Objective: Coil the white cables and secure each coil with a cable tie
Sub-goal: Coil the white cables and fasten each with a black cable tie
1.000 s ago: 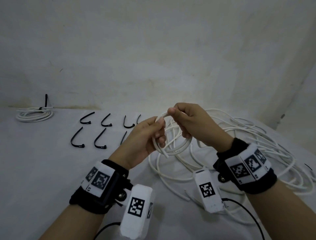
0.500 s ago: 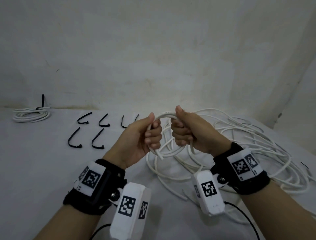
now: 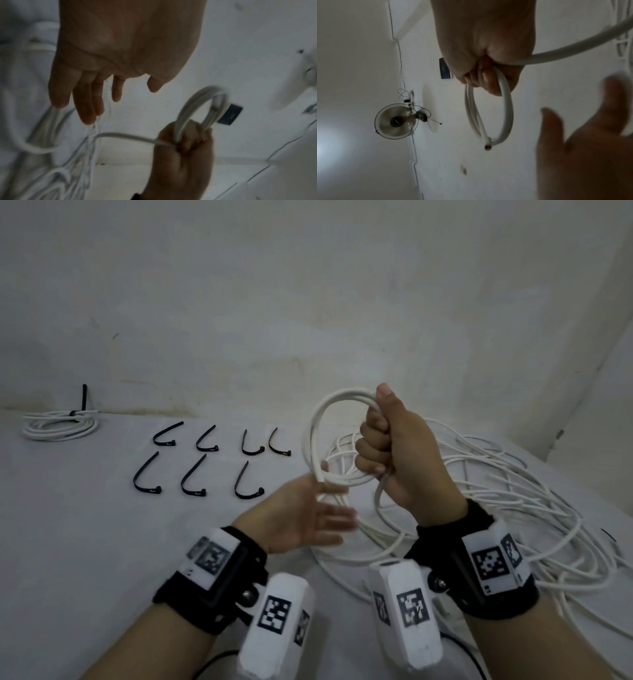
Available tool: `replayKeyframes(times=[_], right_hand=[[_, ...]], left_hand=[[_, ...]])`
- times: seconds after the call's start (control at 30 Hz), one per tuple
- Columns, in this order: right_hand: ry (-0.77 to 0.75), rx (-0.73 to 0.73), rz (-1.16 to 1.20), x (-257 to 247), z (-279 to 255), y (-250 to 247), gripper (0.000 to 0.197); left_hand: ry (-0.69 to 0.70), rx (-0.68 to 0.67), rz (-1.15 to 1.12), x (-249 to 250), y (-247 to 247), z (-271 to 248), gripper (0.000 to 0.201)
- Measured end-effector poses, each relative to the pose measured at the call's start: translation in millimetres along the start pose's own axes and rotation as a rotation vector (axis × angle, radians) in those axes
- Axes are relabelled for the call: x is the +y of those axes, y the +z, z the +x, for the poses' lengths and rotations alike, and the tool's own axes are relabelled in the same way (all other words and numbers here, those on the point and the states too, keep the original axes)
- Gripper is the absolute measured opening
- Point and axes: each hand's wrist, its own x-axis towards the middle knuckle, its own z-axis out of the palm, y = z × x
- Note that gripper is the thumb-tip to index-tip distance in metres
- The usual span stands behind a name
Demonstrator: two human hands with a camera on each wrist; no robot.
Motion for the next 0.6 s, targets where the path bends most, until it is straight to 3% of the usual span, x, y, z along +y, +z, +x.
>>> replayKeyframes(times=[0.07, 0.17, 0.37, 0.6], right_hand=[[0.004, 0.041, 0.046, 7, -5, 8, 0.045], [0.028, 0.107, 0.106, 21, -10, 17, 0.045], [-0.019, 0.212, 0.219, 32, -12, 14, 0.046], [-0.136, 0.41, 0.246, 28, -12, -8, 0.046]], left_hand=[[-0.094, -0.066, -0.026, -13, 9, 8, 0.044], [-0.081, -0.114, -0.131, -19, 20, 12, 0.033], [0.127, 0.079, -0.131, -11, 8, 11, 0.012], [0.354, 0.211, 0.095, 4, 9, -1, 0.02]])
